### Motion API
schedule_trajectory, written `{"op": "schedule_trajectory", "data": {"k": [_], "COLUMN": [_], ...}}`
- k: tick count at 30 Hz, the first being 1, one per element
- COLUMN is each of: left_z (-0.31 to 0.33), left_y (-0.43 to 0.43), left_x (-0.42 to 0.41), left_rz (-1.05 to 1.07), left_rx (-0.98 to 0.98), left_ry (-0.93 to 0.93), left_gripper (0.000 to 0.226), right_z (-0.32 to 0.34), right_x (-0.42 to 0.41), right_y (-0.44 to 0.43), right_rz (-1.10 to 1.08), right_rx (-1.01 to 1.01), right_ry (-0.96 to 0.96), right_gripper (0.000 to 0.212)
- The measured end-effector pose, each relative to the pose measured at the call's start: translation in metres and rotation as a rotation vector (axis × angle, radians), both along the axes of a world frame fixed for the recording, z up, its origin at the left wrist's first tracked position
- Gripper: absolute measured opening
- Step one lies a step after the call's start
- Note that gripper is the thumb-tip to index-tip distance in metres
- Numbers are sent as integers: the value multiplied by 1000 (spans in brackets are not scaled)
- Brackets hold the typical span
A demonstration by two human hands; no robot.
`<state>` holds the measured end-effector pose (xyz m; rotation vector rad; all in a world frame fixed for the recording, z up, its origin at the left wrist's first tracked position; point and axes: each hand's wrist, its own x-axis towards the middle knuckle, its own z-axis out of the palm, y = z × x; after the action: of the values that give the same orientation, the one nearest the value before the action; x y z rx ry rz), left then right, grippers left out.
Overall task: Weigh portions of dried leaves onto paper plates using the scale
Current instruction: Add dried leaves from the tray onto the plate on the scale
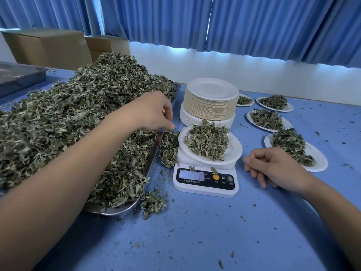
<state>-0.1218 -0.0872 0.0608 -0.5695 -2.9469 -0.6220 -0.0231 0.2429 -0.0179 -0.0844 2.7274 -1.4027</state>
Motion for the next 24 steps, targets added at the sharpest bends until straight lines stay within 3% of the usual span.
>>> {"op": "schedule_trajectory", "data": {"k": [8, 19, 24], "left_z": [-9, -5, -6], "left_y": [21, 24, 24], "left_x": [12, 23, 22], "left_rz": [-136, -242, -229], "left_rx": [87, 85, 76], "left_ry": [51, -168, -163], "left_gripper": [15, 21, 23], "right_z": [1, 2, 2], "right_x": [1, 2, 2], "right_y": [-1, -3, -3], "right_rz": [-8, -13, -14], "right_rx": [8, 17, 8], "right_ry": [-13, -11, -10], "right_gripper": [33, 33, 33]}}
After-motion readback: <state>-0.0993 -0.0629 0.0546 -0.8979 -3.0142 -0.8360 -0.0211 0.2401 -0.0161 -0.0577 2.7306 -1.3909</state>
